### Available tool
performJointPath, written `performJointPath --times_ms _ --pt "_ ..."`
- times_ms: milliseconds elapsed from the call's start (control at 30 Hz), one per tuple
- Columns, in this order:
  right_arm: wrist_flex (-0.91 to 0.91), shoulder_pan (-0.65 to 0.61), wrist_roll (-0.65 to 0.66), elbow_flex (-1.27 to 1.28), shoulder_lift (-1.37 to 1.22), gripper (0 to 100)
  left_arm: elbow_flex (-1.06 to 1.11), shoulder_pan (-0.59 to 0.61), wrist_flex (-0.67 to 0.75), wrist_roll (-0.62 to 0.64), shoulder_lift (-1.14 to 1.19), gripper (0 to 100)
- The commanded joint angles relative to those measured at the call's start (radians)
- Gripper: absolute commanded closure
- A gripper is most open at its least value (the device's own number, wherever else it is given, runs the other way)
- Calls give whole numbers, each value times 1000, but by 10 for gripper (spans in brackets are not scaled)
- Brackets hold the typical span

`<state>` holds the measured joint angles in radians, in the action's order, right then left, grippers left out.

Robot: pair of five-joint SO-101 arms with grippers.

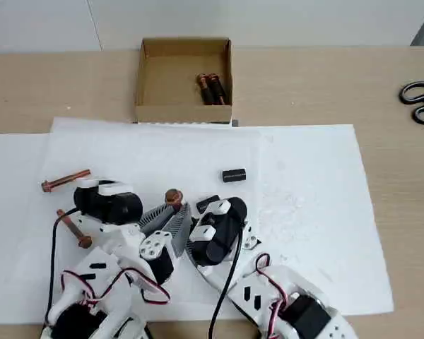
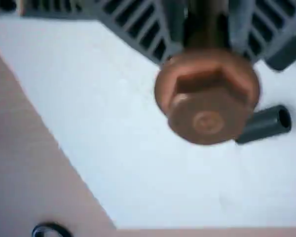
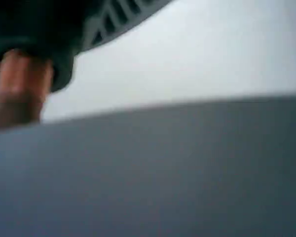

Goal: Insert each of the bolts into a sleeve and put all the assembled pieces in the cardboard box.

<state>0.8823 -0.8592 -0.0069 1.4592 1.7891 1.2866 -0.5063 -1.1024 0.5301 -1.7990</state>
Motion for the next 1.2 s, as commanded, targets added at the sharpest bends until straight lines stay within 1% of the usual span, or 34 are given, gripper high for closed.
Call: performJointPath --times_ms 0,200,367,467,567,733,800,933,1000,1167 --pt "-36 -1 -6 -18 12 996 -30 -9 -35 -11 0 994" --pt "-36 -1 -3 -18 12 996 -21 -106 -69 -11 3 994" --pt "-36 -1 23 -18 12 996 5 -118 -69 -14 3 994" --pt "-36 -1 21 -18 12 996 7 -118 -69 -51 3 994" --pt "-36 -1 21 -18 12 996 7 -115 -69 -55 3 982" --pt "-36 -1 21 -18 12 996 7 -114 -69 -55 3 833" --pt "-36 -1 21 -18 12 996 7 -114 -69 -55 3 805" --pt "-36 -1 21 -18 12 996 2 -112 -66 -57 3 803" --pt "-36 -1 21 -18 12 996 1 -110 -68 -83 3 802" --pt "-35 -1 21 -18 12 996 -10 -11 -69 -189 3 801"
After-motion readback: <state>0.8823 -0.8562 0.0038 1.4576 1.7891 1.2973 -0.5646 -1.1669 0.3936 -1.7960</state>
